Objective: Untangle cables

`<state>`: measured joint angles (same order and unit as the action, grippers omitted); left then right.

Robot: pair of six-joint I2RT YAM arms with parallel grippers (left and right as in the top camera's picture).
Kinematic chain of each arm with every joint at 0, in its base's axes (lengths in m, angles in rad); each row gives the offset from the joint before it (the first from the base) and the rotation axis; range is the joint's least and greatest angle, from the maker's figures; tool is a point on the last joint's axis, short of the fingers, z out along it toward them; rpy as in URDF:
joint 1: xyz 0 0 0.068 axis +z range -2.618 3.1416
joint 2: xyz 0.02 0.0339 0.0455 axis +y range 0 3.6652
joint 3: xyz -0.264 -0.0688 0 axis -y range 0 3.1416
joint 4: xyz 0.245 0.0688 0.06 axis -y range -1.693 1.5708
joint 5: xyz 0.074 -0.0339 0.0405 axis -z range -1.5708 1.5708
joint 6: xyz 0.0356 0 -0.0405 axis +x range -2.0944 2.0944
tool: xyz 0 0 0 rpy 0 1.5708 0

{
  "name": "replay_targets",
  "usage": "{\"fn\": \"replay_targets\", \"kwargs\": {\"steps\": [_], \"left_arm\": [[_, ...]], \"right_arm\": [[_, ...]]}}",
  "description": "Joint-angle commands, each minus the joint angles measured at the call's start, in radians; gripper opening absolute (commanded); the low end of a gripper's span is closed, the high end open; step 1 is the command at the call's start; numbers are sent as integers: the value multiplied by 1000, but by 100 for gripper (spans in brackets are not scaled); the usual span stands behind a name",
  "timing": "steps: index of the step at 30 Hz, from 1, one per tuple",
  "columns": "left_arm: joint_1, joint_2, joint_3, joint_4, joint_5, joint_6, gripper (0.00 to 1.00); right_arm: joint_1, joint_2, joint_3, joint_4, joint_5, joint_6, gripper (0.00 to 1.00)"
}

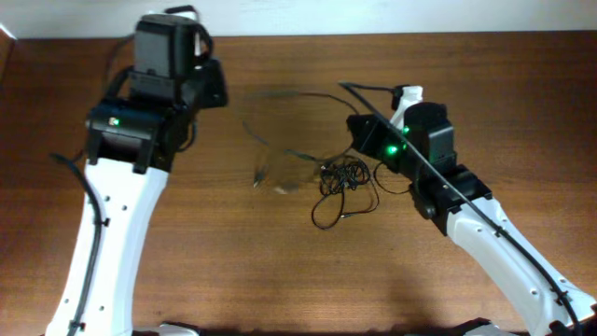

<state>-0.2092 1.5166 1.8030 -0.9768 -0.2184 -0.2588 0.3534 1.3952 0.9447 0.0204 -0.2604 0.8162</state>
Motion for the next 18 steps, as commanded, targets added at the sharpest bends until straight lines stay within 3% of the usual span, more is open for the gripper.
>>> {"fn": "replay_targets", "kwargs": {"steps": [1,5,6,9,13,18], "left_arm": [[1,-17,14,3,-4,-1,29],[1,-13,14,8,229,49,42],[1,-3,14,14,307,102,52],[1,38,14,18,465,83,60],[0,98,14,23,631,-152,54],[0,122,14,20,650,-530,57]], "right_arm": [[0,-1,-6,64,-55,0,4],[0,-1,-6,78,-134,-1,4],[0,-1,-6,101,-175,-1,4],[0,-1,-6,186,-274,-1,4],[8,-1,-6,194,-300,-1,4],[66,-1,-6,199,-270,-32,4]]}}
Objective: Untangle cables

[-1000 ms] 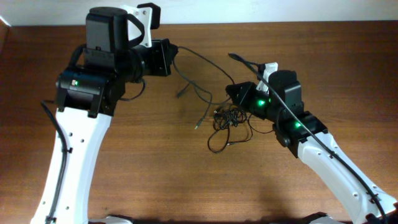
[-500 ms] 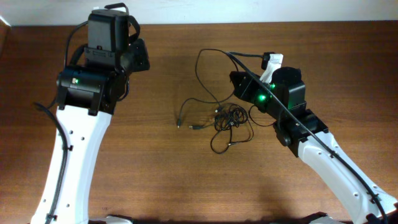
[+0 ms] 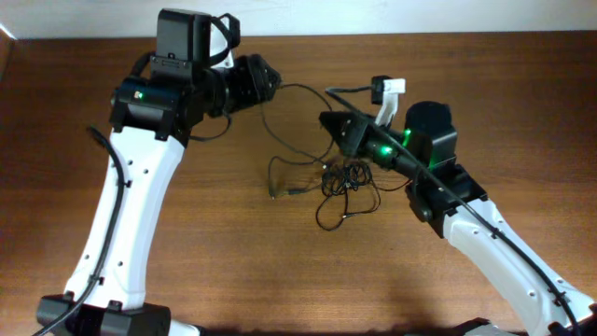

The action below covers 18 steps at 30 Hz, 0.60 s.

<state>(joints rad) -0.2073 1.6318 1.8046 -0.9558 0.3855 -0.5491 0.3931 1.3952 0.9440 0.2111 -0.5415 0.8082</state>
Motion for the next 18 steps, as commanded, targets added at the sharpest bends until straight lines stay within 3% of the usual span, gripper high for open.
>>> {"fn": "replay_targets", "kwargs": {"steps": [1,4,6,9,12,15,18], "left_arm": [[-2,6,12,-6,50,-303,57],[-25,6,12,-50,68,-511,64],[-47,6,12,-56,66,-561,77],[-61,7,12,-55,61,-621,82],[-60,26,12,-53,13,-711,76],[-55,62,12,-52,10,-716,71],[-31,90,12,-43,11,-720,59]], "right_arm": [[33,-1,-5,15,20,-24,4],[68,-1,-5,57,43,-28,4],[100,-1,-5,59,110,-35,4],[126,-1,-5,77,133,-44,4],[143,-1,-5,132,135,-46,4],[143,-1,-5,148,134,-46,4],[143,-1,-5,140,130,-46,4]]}}
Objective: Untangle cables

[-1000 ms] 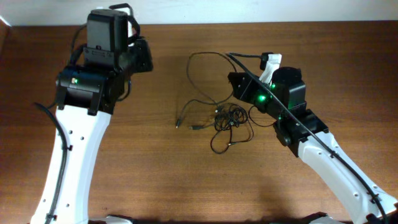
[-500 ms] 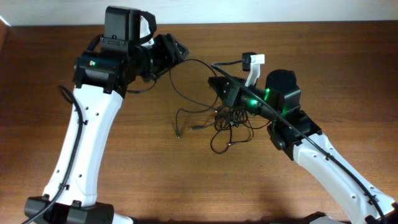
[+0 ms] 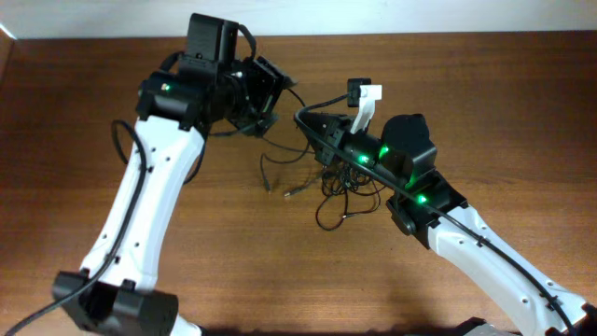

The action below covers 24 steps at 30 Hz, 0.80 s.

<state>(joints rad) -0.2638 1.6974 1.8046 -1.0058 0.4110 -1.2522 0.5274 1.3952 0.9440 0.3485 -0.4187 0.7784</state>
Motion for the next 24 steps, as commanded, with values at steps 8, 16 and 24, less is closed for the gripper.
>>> {"fn": "replay_targets", "kwargs": {"steps": [8,16,24], "left_arm": [[45,27,12,10,79,-17,47],[45,29,12,21,76,-16,25],[68,14,19,93,27,163,0]], "right_arm": [[10,-1,-5,-8,5,-16,4],[10,-1,-5,-19,0,-16,4],[-22,-1,-5,-182,45,-21,22]]}}
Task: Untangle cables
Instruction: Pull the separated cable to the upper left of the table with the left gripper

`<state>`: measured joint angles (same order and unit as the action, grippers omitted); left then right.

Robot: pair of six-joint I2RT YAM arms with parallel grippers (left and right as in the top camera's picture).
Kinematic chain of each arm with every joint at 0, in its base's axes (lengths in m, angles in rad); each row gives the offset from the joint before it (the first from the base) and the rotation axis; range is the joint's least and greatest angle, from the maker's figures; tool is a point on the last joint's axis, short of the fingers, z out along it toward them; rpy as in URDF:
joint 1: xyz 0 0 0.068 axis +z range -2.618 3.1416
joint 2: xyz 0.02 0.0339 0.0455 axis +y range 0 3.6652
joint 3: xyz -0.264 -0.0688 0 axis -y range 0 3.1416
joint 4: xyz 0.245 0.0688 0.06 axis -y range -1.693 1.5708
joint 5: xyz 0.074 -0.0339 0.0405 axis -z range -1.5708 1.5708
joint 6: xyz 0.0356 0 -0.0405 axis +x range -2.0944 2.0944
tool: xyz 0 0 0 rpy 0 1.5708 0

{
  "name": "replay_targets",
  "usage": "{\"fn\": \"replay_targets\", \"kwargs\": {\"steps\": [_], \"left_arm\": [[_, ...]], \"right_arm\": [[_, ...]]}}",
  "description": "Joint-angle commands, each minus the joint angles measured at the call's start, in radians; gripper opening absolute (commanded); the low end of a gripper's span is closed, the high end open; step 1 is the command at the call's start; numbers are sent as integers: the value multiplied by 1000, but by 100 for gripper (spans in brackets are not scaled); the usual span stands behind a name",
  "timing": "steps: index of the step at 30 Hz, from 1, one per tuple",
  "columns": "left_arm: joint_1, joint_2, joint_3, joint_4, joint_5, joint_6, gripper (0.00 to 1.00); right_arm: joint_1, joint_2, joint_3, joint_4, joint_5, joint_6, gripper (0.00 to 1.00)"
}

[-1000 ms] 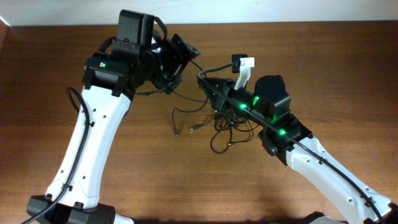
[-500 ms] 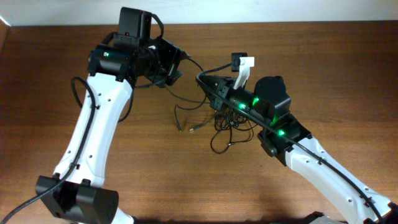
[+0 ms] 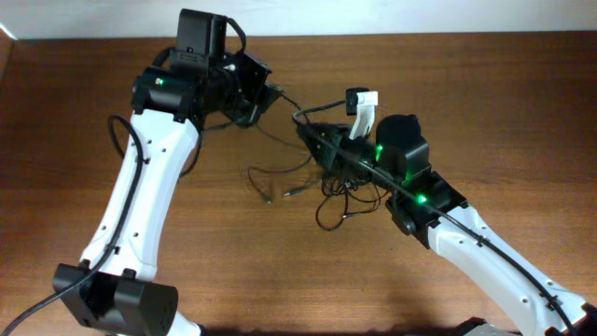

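Observation:
Thin black cables lie mid-table: a knotted bundle (image 3: pixel 343 180), a loop (image 3: pixel 326 220) in front of it, and loose ends (image 3: pixel 268 194) trailing to the left. My left gripper (image 3: pixel 269 91) is at the back, left of the bundle, shut on a cable strand (image 3: pixel 287 103) that runs right toward my right gripper (image 3: pixel 310 138). The right gripper sits just over the bundle's left side and appears shut on the cable there. Its fingers are dark and hard to make out.
The wooden table (image 3: pixel 485 103) carries only the cables. A white connector piece (image 3: pixel 362 101) sticks up from the right arm. The left arm's white links (image 3: pixel 131 215) span the table's left side, and the right arm's links (image 3: pixel 485 257) cross the front right.
My left gripper has shifted a little back and left with its strand. The loose cable ends have slid slightly to the left. The right arm has barely moved.
First the arms stood wide apart, with a blurred strand arcing between them over the bundle. Then both grippers were closer together near the table's back centre. After that they nearly met above the bundle. Now the left is slightly withdrawn, and the loose ends are spread further left.

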<state>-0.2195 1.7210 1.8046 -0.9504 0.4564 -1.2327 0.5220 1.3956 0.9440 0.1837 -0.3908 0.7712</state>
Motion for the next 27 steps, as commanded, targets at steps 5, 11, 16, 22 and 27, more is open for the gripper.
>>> {"fn": "replay_targets", "kwargs": {"steps": [5,11,16,22,27], "left_arm": [[130,-102,25,115,-19,364,0],[190,-213,25,291,48,671,0],[190,-284,25,329,30,717,0],[187,-267,25,305,38,821,0],[190,-227,25,306,-11,982,0]], "right_arm": [[-103,-2,-5,-32,-151,-13,92],[-139,-2,-5,-121,-248,-87,99],[-139,-2,-5,-260,-172,-136,99],[-139,-2,-5,-261,-174,-135,98],[-137,-2,-5,-282,-174,-136,99]]}}
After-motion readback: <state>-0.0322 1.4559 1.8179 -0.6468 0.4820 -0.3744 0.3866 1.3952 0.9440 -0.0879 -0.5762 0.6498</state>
